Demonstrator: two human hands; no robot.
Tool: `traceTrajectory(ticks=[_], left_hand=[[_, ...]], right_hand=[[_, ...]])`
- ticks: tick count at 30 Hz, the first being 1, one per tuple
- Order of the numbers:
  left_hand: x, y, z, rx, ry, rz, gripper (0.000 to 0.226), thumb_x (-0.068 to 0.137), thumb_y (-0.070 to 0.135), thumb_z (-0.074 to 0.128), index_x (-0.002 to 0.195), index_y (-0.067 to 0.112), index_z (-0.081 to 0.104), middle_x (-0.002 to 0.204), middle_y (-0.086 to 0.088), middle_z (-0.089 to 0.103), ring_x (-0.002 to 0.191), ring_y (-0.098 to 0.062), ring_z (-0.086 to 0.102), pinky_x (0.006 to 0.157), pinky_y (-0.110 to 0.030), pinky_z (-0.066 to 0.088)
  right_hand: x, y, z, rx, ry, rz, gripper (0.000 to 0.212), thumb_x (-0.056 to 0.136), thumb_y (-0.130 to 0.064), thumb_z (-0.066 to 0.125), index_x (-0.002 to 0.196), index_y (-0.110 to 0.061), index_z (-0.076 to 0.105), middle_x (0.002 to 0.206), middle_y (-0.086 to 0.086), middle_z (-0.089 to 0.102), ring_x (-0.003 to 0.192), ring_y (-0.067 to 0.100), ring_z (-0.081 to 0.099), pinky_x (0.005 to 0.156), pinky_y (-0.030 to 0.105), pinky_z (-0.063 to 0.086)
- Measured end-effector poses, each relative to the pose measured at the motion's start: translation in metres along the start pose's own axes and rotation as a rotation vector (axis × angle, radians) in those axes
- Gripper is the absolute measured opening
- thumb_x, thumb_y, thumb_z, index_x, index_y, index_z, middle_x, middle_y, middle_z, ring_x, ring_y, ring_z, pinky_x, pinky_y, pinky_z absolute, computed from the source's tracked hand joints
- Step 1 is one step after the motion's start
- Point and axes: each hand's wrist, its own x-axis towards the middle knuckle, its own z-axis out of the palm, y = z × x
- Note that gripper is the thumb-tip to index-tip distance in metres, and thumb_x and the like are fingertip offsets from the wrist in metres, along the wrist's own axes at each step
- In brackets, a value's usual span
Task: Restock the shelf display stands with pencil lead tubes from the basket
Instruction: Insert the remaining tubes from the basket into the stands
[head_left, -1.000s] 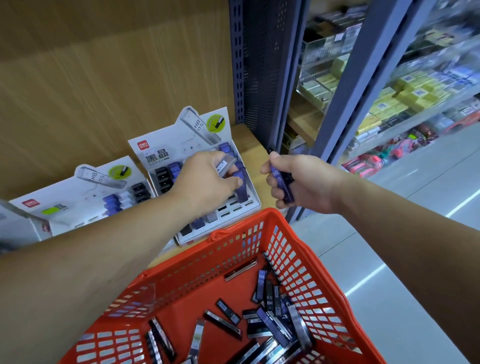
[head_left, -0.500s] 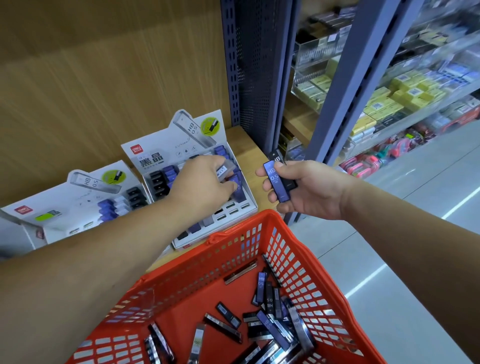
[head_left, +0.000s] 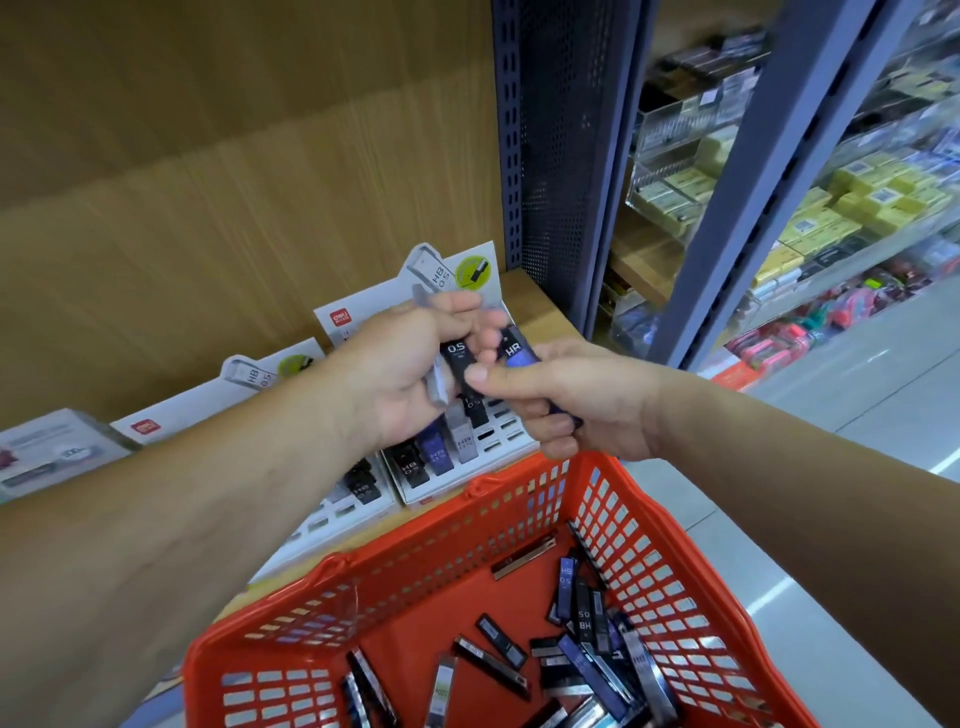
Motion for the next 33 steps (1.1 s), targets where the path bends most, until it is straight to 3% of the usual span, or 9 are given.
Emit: traceTrajectory(ticks=[6, 8, 14, 17, 20, 24, 27, 29, 33], left_hand=[[-0.005, 0.000, 0.003, -0.032, -0.051, 0.052, 0.025, 0.108, 0.007, 0.043, 0.128, 0.010, 0.059, 0.115, -0.010, 0.077, 0.108, -0.019, 0.073, 0.089, -0.035, 0.059], [-0.005, 0.001, 0.000, 0.024, -0.018, 0.048, 0.028, 0.111, 0.023, 0.043, 0.124, 0.010, 0.063, 0.115, -0.011, 0.077, 0.110, -0.023, 0.071, 0.085, -0.039, 0.060], [0.000, 0.003, -0.024, 0.402, 0.101, 0.059, 0.057, 0.108, 0.055, 0.036, 0.117, 0.008, 0.068, 0.090, -0.013, 0.076, 0.084, -0.028, 0.070, 0.085, -0.051, 0.060], [-0.003, 0.008, -0.027, 0.557, 0.093, 0.014, 0.052, 0.104, 0.063, 0.038, 0.114, 0.016, 0.060, 0.060, -0.006, 0.051, 0.045, -0.021, 0.049, 0.048, -0.033, 0.051], [0.001, 0.008, -0.027, 0.829, 0.107, 0.021, 0.030, 0.099, 0.052, 0.048, 0.105, 0.023, 0.049, 0.068, -0.002, 0.037, 0.048, -0.015, 0.024, 0.048, -0.021, 0.017], [0.007, 0.005, -0.028, 1.087, 0.068, 0.222, 0.018, 0.097, 0.038, 0.058, 0.101, 0.020, 0.058, 0.072, -0.006, 0.052, 0.063, -0.022, 0.043, 0.056, -0.032, 0.036], [0.004, 0.009, -0.020, 1.333, -0.021, 0.389, 0.014, 0.099, 0.039, 0.065, 0.099, 0.027, 0.073, 0.092, -0.002, 0.070, 0.082, -0.021, 0.064, 0.080, -0.035, 0.052], [0.005, 0.011, -0.014, 1.503, -0.055, 0.380, 0.018, 0.103, 0.032, 0.058, 0.114, 0.029, 0.072, 0.110, -0.002, 0.061, 0.099, -0.023, 0.063, 0.093, -0.039, 0.053], [0.015, 0.009, -0.009, 1.596, -0.103, 0.310, 0.022, 0.102, 0.018, 0.059, 0.120, 0.029, 0.063, 0.113, 0.005, 0.059, 0.103, -0.021, 0.060, 0.087, -0.030, 0.049]], right_hand=[[0.005, 0.006, 0.006, 0.094, 0.069, -0.064, 0.036, 0.095, -0.034, 0.073, 0.071, -0.026, 0.048, 0.064, -0.002, 0.027, 0.050, 0.012, 0.025, 0.049, 0.027, 0.023], [0.004, 0.008, 0.002, 0.059, 0.061, -0.072, 0.031, 0.099, -0.029, 0.069, 0.076, -0.022, 0.050, 0.063, -0.001, 0.027, 0.051, 0.013, 0.024, 0.049, 0.027, 0.025], [0.003, 0.011, -0.015, 0.042, 0.125, -0.033, 0.025, 0.107, -0.026, 0.056, 0.085, -0.016, 0.052, 0.067, 0.002, 0.043, 0.053, 0.015, 0.031, 0.050, 0.030, 0.029], [0.003, 0.013, -0.021, 0.047, 0.162, -0.034, 0.017, 0.107, -0.023, 0.056, 0.099, -0.008, 0.057, 0.074, 0.007, 0.054, 0.053, 0.016, 0.036, 0.049, 0.030, 0.033], [0.005, 0.016, -0.028, 0.038, 0.260, -0.011, 0.024, 0.105, -0.021, 0.060, 0.121, -0.004, 0.058, 0.073, 0.006, 0.055, 0.051, 0.014, 0.037, 0.047, 0.029, 0.033], [0.005, 0.022, -0.029, 0.035, 0.318, -0.006, 0.020, 0.105, -0.022, 0.060, 0.117, -0.006, 0.057, 0.068, 0.004, 0.052, 0.050, 0.014, 0.037, 0.046, 0.029, 0.033], [0.006, 0.027, -0.032, 0.065, 0.362, -0.001, 0.033, 0.104, -0.020, 0.060, 0.129, 0.000, 0.053, 0.068, 0.004, 0.051, 0.049, 0.014, 0.037, 0.045, 0.028, 0.034], [0.007, 0.031, -0.035, 0.086, 0.388, 0.006, 0.052, 0.103, -0.021, 0.061, 0.148, -0.004, 0.041, 0.067, 0.004, 0.053, 0.048, 0.014, 0.039, 0.044, 0.028, 0.036], [0.005, 0.035, -0.038, 0.058, 0.380, 0.009, 0.059, 0.103, -0.023, 0.062, 0.154, -0.009, 0.035, 0.069, 0.005, 0.053, 0.048, 0.013, 0.041, 0.044, 0.028, 0.038]])
